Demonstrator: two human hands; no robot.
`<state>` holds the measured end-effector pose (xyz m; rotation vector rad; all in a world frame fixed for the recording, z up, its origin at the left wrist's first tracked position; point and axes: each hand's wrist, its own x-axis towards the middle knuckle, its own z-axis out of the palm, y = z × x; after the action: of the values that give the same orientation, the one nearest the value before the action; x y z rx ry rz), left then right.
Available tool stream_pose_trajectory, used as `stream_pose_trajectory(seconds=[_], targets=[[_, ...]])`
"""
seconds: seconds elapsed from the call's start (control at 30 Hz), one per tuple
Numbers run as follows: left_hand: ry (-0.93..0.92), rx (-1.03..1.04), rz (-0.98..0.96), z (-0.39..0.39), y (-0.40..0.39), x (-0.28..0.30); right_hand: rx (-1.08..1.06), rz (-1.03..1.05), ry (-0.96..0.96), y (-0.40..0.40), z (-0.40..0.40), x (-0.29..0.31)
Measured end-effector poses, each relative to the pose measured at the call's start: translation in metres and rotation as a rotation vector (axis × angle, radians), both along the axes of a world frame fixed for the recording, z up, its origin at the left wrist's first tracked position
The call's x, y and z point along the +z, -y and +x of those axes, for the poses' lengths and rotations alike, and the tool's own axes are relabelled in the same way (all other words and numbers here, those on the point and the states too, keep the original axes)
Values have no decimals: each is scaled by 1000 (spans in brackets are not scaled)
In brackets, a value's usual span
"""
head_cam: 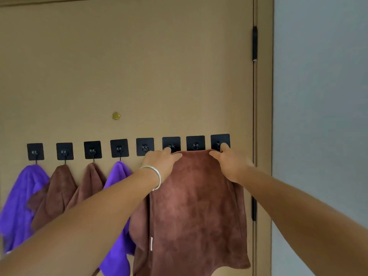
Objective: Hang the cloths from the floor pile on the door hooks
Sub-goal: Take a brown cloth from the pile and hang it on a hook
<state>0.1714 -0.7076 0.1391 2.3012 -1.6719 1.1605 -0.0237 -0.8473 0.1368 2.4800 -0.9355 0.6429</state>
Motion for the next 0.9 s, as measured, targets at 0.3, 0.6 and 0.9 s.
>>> stream_pose_trajectory(seconds=[0.3,0.6,0.9], targets=[[7,111,103,-8,40,-7,-76,-201,-142,1,33,-8],[-101,69,333,-43,58,-48,-55,-142,-176,-3,44,-68],[4,-44,498,-25,35,-65,53,59,-145,10,45,-106]])
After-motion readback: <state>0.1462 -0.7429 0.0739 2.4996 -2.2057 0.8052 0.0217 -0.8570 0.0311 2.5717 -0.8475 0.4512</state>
